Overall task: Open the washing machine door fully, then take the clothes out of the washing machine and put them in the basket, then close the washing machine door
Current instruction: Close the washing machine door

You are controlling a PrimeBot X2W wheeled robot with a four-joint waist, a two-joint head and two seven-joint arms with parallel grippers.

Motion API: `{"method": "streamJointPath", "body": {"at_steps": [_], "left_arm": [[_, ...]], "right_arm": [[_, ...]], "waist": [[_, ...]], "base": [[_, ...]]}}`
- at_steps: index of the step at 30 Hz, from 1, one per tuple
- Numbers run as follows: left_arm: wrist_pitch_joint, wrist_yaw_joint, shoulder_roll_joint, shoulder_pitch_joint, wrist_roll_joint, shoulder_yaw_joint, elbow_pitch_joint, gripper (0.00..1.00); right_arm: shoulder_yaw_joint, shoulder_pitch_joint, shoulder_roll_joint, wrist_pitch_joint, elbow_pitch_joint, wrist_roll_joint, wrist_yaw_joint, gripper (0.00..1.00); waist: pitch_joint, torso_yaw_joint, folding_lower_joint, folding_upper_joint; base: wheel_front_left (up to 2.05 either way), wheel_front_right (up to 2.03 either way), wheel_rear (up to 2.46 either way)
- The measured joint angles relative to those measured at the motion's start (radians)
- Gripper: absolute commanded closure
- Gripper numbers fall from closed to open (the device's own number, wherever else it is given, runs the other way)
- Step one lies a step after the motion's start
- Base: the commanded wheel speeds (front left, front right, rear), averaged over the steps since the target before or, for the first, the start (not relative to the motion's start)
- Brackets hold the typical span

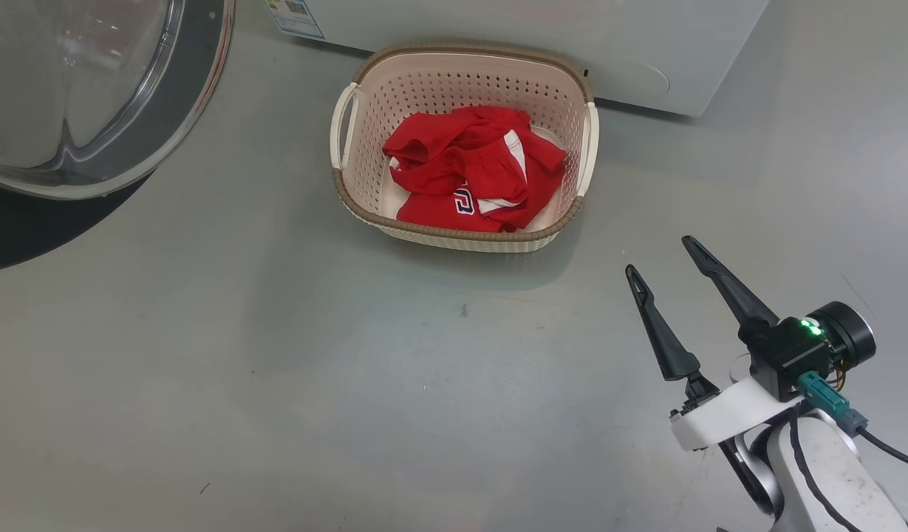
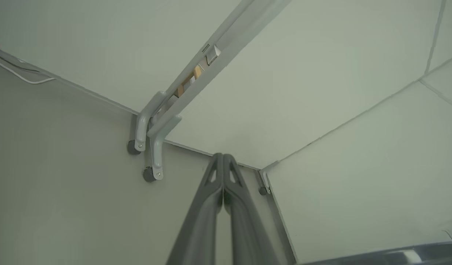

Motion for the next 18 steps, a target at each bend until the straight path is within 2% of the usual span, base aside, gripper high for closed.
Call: {"method": "streamJointPath", "body": {"at_steps": [14,18], "left_arm": [[0.209,0.025,-0.033,-0.137,-0.182,0.066,0.140,1.00],[0.265,0.030,-0.035,-0.147,-0.188,0.051,0.165,1.00]], "right_arm": [[0.008,-0.014,-0.005,-0.001,0.009,0.001,0.000,0.00],[0.009,-0.020,-0.006,-0.001,0.010,0.001,0.000,0.00]], "waist": [[-0.002,-0.013,0.0000,0.0000],[-0.004,-0.014,0.0000,0.0000]], "base": [[0.00,0.00,0.00],[0.00,0.00,0.00]]}}
